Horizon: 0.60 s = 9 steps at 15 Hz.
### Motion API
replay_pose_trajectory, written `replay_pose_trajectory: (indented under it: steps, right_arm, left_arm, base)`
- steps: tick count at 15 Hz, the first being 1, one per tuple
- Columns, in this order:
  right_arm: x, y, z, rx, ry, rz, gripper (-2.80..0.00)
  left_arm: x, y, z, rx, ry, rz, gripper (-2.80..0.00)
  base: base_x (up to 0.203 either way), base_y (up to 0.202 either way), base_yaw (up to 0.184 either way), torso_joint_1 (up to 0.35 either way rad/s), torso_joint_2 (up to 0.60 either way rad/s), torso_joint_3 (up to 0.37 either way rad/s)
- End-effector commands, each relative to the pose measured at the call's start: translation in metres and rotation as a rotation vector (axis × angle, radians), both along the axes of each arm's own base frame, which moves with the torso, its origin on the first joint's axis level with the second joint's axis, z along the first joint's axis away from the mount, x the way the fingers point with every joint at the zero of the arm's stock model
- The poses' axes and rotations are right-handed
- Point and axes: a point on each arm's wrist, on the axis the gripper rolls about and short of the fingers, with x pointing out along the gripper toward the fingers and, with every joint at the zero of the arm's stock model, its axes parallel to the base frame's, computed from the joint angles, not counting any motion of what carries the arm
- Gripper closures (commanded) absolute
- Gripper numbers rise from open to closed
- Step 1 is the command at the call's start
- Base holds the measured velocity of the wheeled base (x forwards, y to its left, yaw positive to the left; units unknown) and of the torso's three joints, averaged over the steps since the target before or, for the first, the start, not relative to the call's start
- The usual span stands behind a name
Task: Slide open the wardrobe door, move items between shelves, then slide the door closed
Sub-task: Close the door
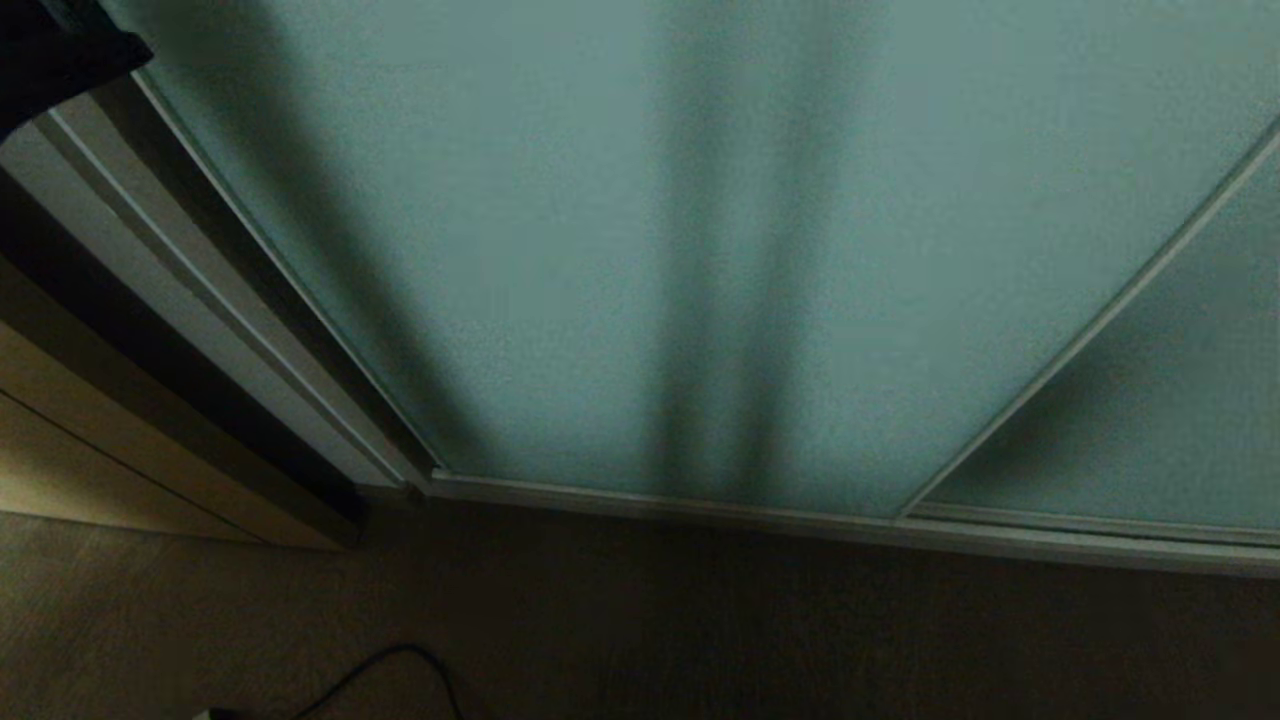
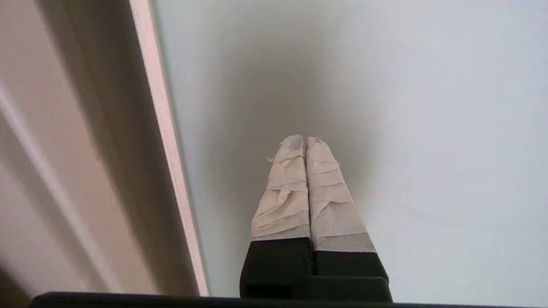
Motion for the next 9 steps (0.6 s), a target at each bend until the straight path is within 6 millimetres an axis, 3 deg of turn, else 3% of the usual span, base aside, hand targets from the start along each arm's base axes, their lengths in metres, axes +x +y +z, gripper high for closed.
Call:
replay_pose_trajectory:
  steps: [1,5,9]
  right_arm:
    - [0.000,0.000,0.000,0.000,-0.001,0.000,0.00]
    - [0.000,0.000,0.000,0.000,-0.001,0.000,0.00]
    - [0.000,0.000,0.000,0.000,-0.001,0.000,0.00]
  left_arm:
    - [-0.047,-0.004,0.010,-0.001,0.033,-0.007,0.00]
    - [-0.094,-0.006,-0.033,-0.013,0.150,0.032,0.00]
    - [-0.148,-0.009,-0.113,-0.012,0.272,0.045,0.00]
  base:
    - [0.000,0.000,0.000,0.000,0.00,0.000]
    - [0.000,0.000,0.000,0.000,0.00,0.000]
    - [0.000,0.000,0.000,0.000,0.00,0.000]
